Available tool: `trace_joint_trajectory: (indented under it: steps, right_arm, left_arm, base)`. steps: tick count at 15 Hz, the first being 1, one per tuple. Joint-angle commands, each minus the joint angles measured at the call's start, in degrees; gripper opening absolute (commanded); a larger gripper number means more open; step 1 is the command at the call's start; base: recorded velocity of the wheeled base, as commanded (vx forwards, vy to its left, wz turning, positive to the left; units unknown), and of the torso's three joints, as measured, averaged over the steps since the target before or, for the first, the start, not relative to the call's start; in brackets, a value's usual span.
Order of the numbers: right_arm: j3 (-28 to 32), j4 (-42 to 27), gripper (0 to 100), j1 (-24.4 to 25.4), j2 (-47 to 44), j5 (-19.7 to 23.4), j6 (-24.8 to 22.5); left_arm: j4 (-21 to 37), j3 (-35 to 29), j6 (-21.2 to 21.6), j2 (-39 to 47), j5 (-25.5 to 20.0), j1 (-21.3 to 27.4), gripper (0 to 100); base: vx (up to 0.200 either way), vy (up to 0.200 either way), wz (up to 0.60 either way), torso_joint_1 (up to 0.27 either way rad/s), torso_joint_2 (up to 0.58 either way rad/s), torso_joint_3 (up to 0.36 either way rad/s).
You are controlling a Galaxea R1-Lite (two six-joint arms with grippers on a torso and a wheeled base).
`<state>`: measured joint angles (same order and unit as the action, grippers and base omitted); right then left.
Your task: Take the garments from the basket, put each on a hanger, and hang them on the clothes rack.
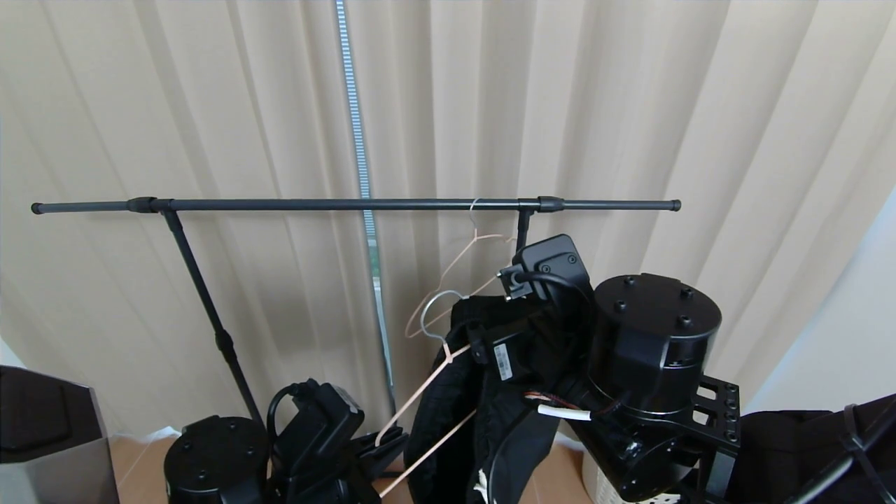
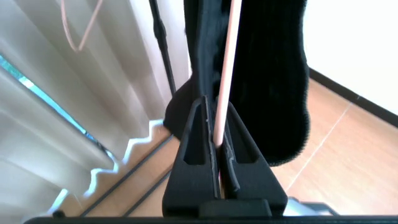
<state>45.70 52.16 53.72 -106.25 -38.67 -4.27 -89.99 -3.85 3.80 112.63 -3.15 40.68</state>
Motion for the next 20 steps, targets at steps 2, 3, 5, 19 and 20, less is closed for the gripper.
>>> trace_joint_trajectory:
  steps: [2, 3, 5, 19, 20]
  right_arm:
    - [0.3, 0.0, 100, 0.1, -0.2, 0.0, 0.3]
    - [0.3, 0.0, 100, 0.2, -0.4, 0.0, 0.4]
    - [0.0, 0.0, 100, 0.2, -0.4, 0.0, 0.4]
    - [-0.7, 0.0, 100, 1.4, -0.4, 0.0, 0.4]
    - [-0.7, 0.0, 100, 1.4, -0.4, 0.0, 0.4]
  left_arm:
    - [0.0, 0.1, 0.1, 0.6, 0.0, 0.1, 0]
    - [0.0, 0.0, 0.1, 0.6, 0.1, 0.1, 0]
    - [0.0, -0.2, -0.2, 0.5, 0.2, 0.0, 0]
    - [0.0, -1.8, -0.6, -2.2, 0.2, -2.4, 0]
    - [0.0, -1.9, -0.9, -2.2, 0.2, -2.6, 0]
  base:
    - [0.0, 0.0, 0.0, 0.0, 0.0, 0.0]
    - [0.0, 0.0, 0.0, 0.0, 0.0, 0.0]
    - [0.0, 0.0, 0.0, 0.0, 0.0, 0.0]
    - [0.0, 0.0, 0.0, 0.0, 0.0, 0.0]
    - [0.0, 0.0, 0.0, 0.0, 0.0, 0.0]
